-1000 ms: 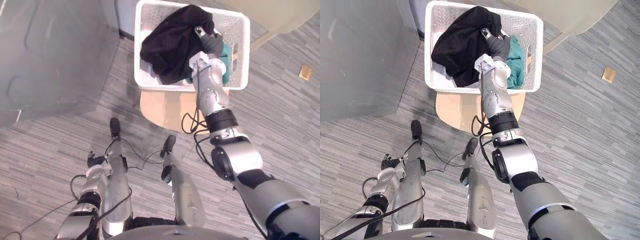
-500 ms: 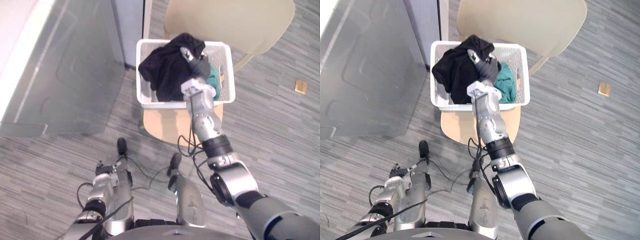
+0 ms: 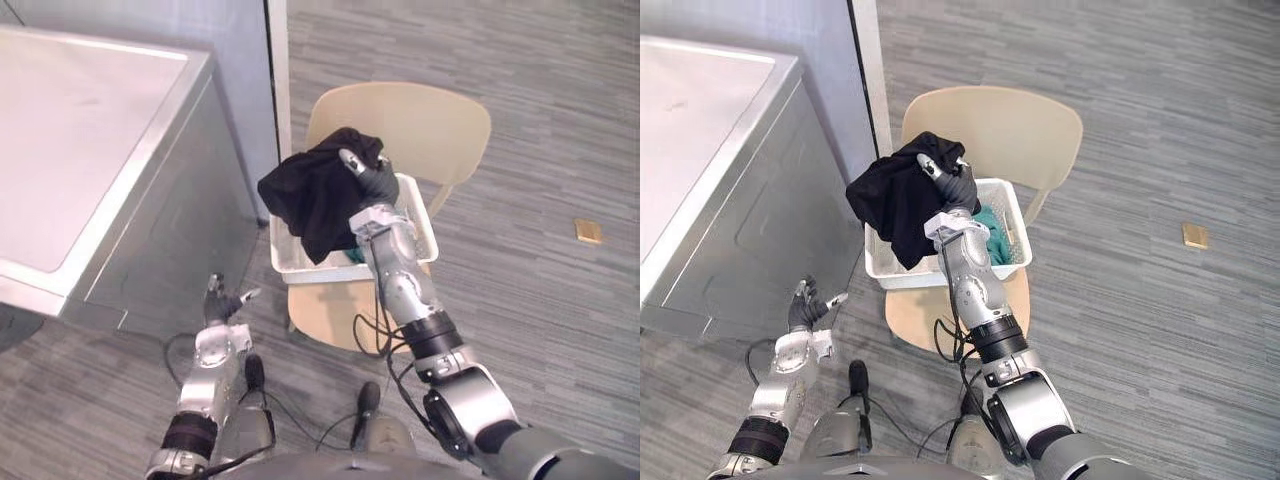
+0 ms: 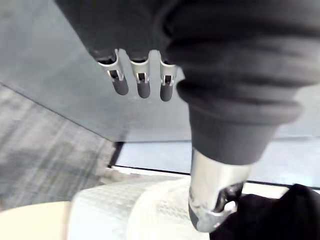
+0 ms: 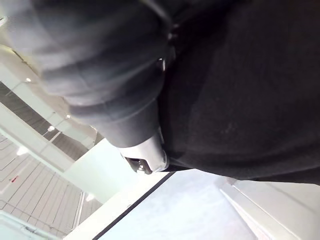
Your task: Pick up the laundry basket with both hands and put the clothes into the washing machine.
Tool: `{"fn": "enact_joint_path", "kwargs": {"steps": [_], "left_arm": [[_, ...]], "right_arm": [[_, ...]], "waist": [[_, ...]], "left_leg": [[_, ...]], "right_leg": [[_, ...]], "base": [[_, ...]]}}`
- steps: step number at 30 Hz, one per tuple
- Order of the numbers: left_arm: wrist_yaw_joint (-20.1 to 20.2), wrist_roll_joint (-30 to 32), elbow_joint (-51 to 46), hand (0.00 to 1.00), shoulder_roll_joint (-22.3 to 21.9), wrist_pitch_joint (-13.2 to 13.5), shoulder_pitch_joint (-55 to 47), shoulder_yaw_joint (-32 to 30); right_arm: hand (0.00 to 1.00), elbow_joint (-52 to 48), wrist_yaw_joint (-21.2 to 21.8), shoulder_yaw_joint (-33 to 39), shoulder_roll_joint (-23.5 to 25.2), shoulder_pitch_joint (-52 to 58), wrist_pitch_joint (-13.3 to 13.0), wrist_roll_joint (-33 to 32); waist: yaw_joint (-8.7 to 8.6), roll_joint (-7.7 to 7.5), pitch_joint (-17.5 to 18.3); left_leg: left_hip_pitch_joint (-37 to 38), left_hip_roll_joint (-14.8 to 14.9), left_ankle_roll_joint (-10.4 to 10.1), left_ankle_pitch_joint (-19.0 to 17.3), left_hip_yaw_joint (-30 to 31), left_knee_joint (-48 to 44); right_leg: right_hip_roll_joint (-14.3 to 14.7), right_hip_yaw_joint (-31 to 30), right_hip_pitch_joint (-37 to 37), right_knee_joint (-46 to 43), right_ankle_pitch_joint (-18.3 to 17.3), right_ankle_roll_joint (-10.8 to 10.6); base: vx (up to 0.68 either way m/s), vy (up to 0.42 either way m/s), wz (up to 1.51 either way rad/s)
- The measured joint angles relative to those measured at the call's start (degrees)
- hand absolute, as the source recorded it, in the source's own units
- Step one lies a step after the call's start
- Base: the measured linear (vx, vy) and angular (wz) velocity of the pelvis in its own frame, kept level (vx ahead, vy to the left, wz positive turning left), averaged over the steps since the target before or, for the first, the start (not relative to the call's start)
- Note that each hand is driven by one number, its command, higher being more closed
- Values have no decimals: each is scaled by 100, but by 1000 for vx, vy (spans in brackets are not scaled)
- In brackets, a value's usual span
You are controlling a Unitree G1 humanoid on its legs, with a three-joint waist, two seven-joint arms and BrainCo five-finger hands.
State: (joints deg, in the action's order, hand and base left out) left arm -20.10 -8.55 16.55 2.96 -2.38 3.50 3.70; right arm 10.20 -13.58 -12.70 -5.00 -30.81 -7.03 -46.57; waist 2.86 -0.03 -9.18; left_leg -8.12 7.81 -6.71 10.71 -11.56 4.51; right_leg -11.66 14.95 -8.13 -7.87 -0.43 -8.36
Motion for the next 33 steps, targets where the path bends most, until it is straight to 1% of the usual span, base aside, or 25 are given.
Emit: {"fn": "enact_joint_path", "kwargs": {"steps": [2,4,6,9,12,15,17,20,21,25,27,29,33], "left_arm": [[-90,48,-211,0,-13,0,1,-34],[-124,197,-447,0,-18,-1,3,-52],[-196,236,-679,0,-48,2,24,-164],[-366,453,-932,0,-72,4,67,-328],[-462,645,-947,0,-71,4,218,-359],[-467,775,-949,0,-61,4,333,-350],[-457,779,-919,0,70,4,443,-215],[-273,784,-766,0,400,4,684,109],[-164,800,-613,0,439,7,809,194],[201,813,-73,0,578,15,1031,512],[482,815,318,0,670,13,1253,740],[619,821,557,0,763,11,1408,902],[1029,880,1058,0,970,-5,1783,1171]], "right_arm": [[100,-15,0,-30,18,37,51,135],[100,-25,7,-59,24,54,103,192],[100,-26,49,-89,61,130,127,193],[100,-32,57,-211,133,165,176,206],[100,-32,63,-280,190,196,225,348],[100,-34,88,-328,244,281,238,417],[100,-34,97,-455,220,283,245,415],[100,-34,141,-542,214,283,299,410],[100,-33,203,-545,206,283,347,407],[100,-33,316,-749,53,280,352,389],[100,-32,339,-753,-45,280,354,353],[100,-32,351,-755,-67,279,354,348],[100,-31,483,-763,-188,275,355,296]], "waist": [[-43,21,30],[-107,70,146],[-118,115,309],[-129,141,374],[-160,183,518],[-187,192,649],[-207,191,669],[-201,196,680],[-206,193,699],[-265,192,815],[-298,191,823],[-328,191,823],[-358,188,825]], "left_leg": [[125,-4,0,0,-23,1],[134,-8,4,-3,-48,2],[138,-6,16,-10,-110,2],[298,-2,18,-30,-180,6],[326,4,25,-64,-234,10],[327,-5,1,-96,-253,39],[371,5,-34,-126,-254,38],[377,20,-36,-127,-285,39],[377,19,-36,-127,-311,39],[375,19,-40,-132,-401,39],[376,25,-20,-116,-409,39],[376,37,-16,-113,-419,39],[375,84,-17,-112,-486,40]], "right_leg": [[9,-22,98,57,9,0],[15,-24,105,97,12,-1],[27,-55,111,163,58,-6],[56,-158,260,330,158,5],[79,-174,342,484,233,49],[82,-194,371,592,318,62],[90,-220,426,664,379,75],[116,-276,444,780,474,71],[119,-304,445,830,514,75],[125,-366,459,962,628,69],[147,-373,486,1033,673,72],[164,-382,498,1075,699,73],[211,-462,449,1100,720,96]], "base": [[24,-17,-10],[-7,-4,-2],[-8,8,-9],[-22,9,-15],[-42,20,-7],[-41,19,-4],[-21,15,-8],[-19,4,-11],[-18,4,-12],[12,-1,-12],[6,-7,-4],[-1,-5,-2],[0,-11,-10]]}}
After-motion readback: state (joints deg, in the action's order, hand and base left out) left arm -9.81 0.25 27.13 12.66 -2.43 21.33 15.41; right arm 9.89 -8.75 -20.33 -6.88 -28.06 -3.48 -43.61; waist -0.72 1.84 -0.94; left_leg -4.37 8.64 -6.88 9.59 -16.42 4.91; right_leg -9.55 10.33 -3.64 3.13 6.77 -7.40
